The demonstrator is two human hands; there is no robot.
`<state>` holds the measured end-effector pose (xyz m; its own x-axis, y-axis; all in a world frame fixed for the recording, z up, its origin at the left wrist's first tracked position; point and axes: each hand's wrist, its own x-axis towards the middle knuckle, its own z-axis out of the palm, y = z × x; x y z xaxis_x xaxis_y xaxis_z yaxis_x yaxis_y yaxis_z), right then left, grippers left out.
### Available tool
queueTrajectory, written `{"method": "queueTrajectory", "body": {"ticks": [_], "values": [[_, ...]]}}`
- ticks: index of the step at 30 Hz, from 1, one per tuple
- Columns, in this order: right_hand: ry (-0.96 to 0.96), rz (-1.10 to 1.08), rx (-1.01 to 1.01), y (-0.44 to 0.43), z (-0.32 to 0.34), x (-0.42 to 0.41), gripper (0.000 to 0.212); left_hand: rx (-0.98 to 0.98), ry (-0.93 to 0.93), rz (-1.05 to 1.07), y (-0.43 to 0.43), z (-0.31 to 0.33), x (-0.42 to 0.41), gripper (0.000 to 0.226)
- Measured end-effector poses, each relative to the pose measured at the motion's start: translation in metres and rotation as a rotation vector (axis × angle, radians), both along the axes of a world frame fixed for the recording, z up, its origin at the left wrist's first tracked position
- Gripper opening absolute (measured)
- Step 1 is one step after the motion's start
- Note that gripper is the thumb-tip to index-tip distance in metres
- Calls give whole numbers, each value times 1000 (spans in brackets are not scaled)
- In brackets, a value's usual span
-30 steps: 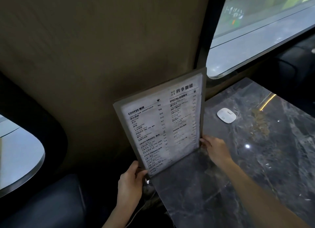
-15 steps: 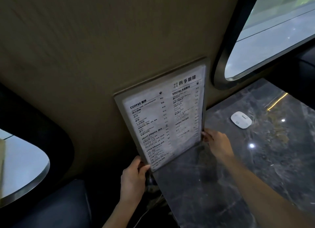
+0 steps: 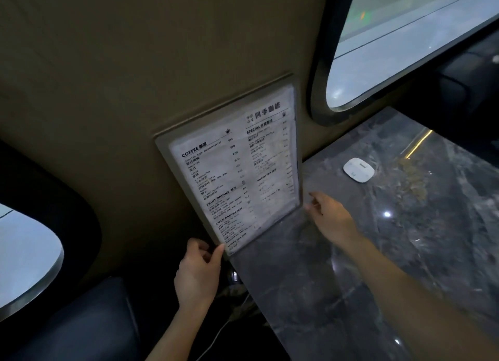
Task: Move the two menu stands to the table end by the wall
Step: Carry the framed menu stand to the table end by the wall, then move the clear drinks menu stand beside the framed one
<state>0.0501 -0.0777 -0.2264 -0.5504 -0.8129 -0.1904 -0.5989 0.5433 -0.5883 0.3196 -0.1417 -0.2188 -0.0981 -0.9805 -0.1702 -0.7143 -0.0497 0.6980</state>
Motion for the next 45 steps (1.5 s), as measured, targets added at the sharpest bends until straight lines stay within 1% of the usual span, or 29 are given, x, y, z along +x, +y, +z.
{"method": "queueTrajectory", "body": {"ticks": [2, 5, 8, 12, 16, 21, 24, 28, 33, 38, 42, 45], "values": [[40, 9, -15, 15, 2, -1, 41, -69, -20, -29, 7, 3, 0, 21], [23, 2, 35, 40, 9, -4, 49, -191, -11, -156, 22, 8, -8, 15], [112, -3, 55, 72, 15, -7, 54, -266, -4, -329, 38, 11, -28, 27], [232, -105, 21, 122, 25, -8, 57, -202, 53, -504, 62, 14, -64, 38], [233, -217, 26, 185, 32, -11, 67, -148, 47, -674, 90, 14, -101, 44], [221, -448, 3, 273, 31, -8, 65, -133, 117, -877, 140, 19, -151, 43], [232, -587, 49, 325, 30, -5, 65, -162, 160, -1002, 179, 25, -179, 40], [277, -711, 70, 390, 32, 1, 63, -138, 212, -1163, 231, 29, -206, 41], [254, -871, 85, 465, 31, 15, 56, -146, 261, -1312, 291, 29, -227, 38], [209, -1046, 58, 527, 31, 24, 44, -139, 263, -1412, 337, 30, -246, 38], [184, -1248, -31, 568, 38, 19, 38, -126, 252, -1452, 364, 35, -264, 45], [155, -1382, -162, 586, 44, 7, 45, -80, 273, -1470, 381, 43, -279, 47]]}}
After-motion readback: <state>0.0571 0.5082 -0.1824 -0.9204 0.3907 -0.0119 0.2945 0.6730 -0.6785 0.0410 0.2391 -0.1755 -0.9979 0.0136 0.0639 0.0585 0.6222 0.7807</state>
